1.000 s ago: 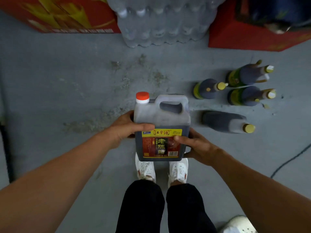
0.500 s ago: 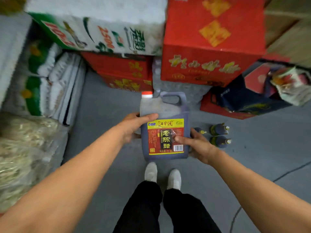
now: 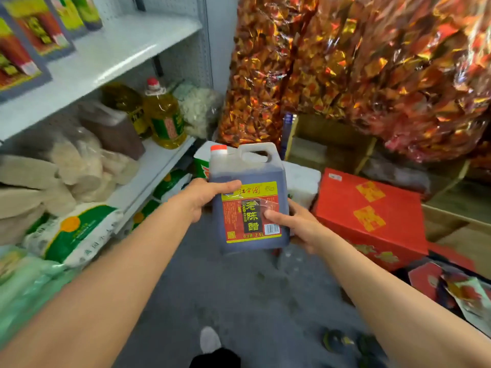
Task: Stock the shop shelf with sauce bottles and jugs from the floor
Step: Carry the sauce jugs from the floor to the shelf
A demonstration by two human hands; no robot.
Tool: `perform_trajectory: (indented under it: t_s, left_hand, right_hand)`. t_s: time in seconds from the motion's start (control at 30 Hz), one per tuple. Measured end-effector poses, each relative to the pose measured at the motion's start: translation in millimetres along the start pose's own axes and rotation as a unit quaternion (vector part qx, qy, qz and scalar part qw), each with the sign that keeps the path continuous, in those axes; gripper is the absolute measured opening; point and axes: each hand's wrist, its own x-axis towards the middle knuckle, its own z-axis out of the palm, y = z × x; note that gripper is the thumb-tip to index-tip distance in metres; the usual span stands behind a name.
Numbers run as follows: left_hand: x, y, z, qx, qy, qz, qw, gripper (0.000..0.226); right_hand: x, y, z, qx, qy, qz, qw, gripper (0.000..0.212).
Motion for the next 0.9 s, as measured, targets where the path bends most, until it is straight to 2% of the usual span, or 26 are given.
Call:
perform_trajectory:
  t_s: [0.2, 0.3, 0.5, 0.6, 0.7, 0.77, 0.9]
  left_hand:
    - [16, 68, -116, -0.037, 0.066, 0.058, 0.995, 0.027]
    - [19, 97, -166, -0.038, 0.098, 0.088, 0.991, 0.035]
    - [20, 133, -234, -0.032, 0.126, 0.165, 0.978, 0.031]
    - [25, 142, -262, -0.056, 0.156, 0.186, 0.969, 0.050]
    - [39, 153, -287, -0.078, 0.197, 0.208, 0.955, 0.081]
    - [51, 163, -300, -0.084, 0.230, 0.217, 0.945, 0.076]
    - [83, 190, -322, -0.080, 0.304, 0.239, 0.919, 0.043]
  right_hand:
    - [78, -95, 88, -0.043, -0.041, -0.061, 0.996, 0.066]
    - [113, -135, 124, -0.044, -0.048, -0.083, 0.994, 0.067]
    - [168, -207, 173, -0.075, -0.095, -0.133, 0.984, 0.070]
    - [198, -236, 195, -0.077, -0.140, -0.154, 0.975, 0.072]
    - [231, -263, 215, -0.084, -0.176, -0.174, 0.965, 0.061]
    - [256, -283, 226, -0.096, -0.209, -0.188, 0.955, 0.055]
    - [321, -323, 244, -0.098, -0.258, -0.216, 0.937, 0.056]
